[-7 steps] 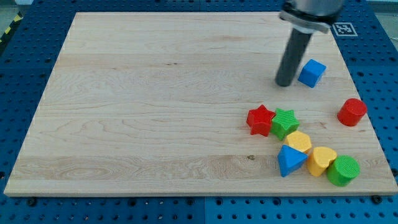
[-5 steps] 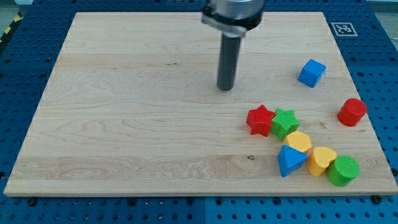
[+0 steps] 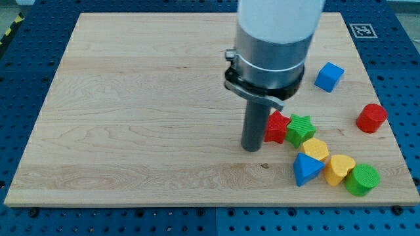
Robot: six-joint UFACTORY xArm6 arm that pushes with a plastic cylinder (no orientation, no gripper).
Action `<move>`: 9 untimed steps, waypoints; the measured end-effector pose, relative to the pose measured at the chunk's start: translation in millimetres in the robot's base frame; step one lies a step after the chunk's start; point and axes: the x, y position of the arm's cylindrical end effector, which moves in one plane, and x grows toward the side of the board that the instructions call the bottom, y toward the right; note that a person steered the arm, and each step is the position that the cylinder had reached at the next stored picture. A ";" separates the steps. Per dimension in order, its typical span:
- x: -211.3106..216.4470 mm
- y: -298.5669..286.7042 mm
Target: Push the red star slightly up
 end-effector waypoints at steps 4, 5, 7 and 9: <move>-6.6 36.5; -25.4 36.5; -44.4 -4.3; -162.4 -63.9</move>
